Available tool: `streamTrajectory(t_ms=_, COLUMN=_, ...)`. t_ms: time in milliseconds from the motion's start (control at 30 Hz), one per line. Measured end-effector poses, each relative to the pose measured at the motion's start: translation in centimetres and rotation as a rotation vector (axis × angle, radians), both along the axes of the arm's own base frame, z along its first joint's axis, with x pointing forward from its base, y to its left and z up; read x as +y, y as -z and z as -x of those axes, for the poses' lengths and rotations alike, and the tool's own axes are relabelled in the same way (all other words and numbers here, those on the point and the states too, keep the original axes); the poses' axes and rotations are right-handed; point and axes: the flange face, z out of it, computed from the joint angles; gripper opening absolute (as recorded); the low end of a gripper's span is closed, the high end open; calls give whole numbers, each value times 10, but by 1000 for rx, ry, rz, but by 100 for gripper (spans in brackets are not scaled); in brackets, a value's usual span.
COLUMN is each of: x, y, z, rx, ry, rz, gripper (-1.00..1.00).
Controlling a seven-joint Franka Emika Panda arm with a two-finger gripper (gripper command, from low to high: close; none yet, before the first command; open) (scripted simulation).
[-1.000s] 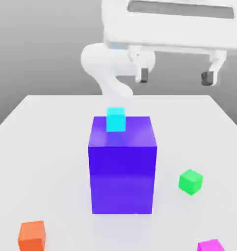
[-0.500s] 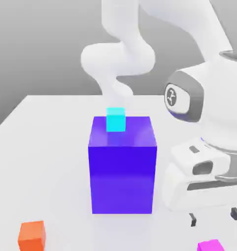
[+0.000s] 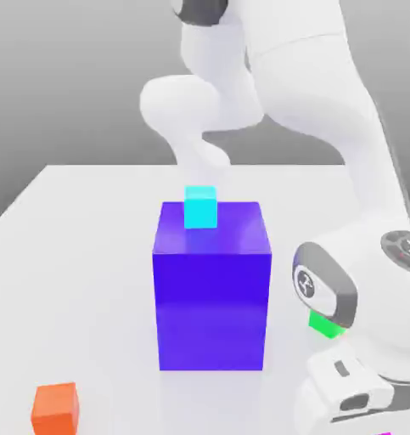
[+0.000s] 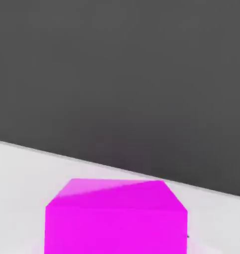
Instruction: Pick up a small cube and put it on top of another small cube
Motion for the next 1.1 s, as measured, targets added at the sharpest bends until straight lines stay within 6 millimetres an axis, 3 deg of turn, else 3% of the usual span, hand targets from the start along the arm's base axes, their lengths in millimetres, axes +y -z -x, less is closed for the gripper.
streamTrajectory(t_ms=100, x=6, y=-41, z=8, rx=3, ry=26, rz=-18, gripper=-100)
streamTrajectory(t_ms=233, x=30, y=-81, z=47, rx=22, ry=152, rz=-91, gripper=-100)
streamTrajectory(t_ms=467, x=61, y=-120, z=131, rx=56, ry=369, rz=-140, gripper=-100)
streamTrajectory(t_ms=567, x=66, y=-123, z=167, rx=62, ry=465, rz=-128, gripper=-100)
streamTrajectory(t_ms=833, x=28, y=-96, z=240, rx=18, ry=809, rz=-25, gripper=-100)
streamTrajectory(t_ms=1100, x=12, y=-62, z=248, rx=-16, ry=878, rz=38, gripper=-100)
